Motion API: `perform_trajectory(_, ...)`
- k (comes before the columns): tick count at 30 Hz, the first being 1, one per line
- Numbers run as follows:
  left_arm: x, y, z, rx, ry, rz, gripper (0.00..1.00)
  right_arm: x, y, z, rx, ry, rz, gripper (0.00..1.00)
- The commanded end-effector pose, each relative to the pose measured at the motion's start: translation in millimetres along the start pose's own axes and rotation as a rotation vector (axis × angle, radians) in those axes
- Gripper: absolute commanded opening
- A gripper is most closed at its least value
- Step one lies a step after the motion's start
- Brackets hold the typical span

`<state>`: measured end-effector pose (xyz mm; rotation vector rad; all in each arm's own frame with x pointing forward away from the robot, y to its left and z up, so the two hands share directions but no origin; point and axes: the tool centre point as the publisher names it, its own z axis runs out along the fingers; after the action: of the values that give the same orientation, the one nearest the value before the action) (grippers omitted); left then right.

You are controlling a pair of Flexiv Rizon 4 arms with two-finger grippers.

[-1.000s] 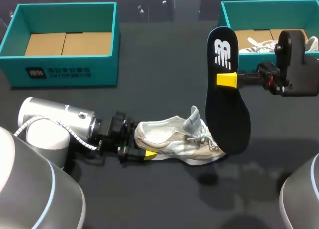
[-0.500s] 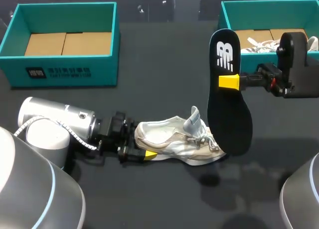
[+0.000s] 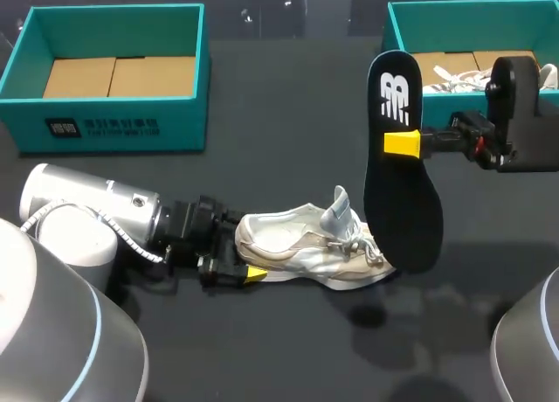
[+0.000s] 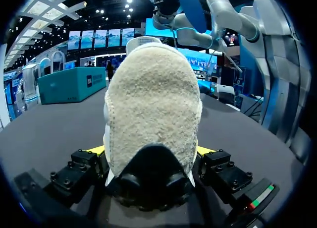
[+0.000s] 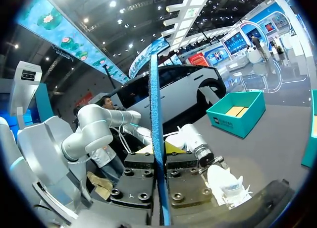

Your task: Take the shoe out of the shoebox, open the shoe tongue, remove and reinsert the insole, then place the shoe into the shoebox

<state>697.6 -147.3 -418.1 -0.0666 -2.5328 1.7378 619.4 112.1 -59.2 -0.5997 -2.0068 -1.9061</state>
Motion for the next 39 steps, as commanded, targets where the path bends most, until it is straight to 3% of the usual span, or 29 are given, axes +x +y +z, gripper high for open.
perform_trajectory(1, 7.4, -9.3, -9.0, -0.065, -0.029, -0.011, 1.00, -0.6, -0.6, 1.9, 0.001, -0.001, 0.001, 0.00)
perform_trajectory(5, 6.7, -16.7, -22.3, -0.244, -0.042, -0.072, 1.00, -0.6, -0.6, 1.9, 0.001, -0.001, 0.001, 0.00)
perform_trajectory(20, 6.7, -16.7, -22.3, -0.244, -0.042, -0.072, 1.00, -0.6, -0.6, 1.9, 0.001, -0.001, 0.001, 0.00)
perform_trajectory(23, 10.3, -22.8, -27.5, -0.358, -0.054, -0.028, 1.00, -0.6, -0.6, 1.9, 0.001, -0.001, 0.001, 0.00)
perform_trajectory(35, 9.9, -37.4, -42.2, -0.635, -0.069, -0.054, 1.00, -0.6, -0.6, 1.9, 0.001, -0.001, 0.001, 0.00)
perform_trajectory(37, 7.2, -42.0, -41.6, -0.722, -0.059, -0.060, 1.00, -0.6, -0.6, 1.9, 0.001, -0.001, 0.001, 0.00)
perform_trajectory(39, 4.2, -47.7, -44.0, -0.810, -0.119, -0.022, 1.00, -0.6, -0.6, 1.9, 0.001, -0.001, 0.001, 0.00)
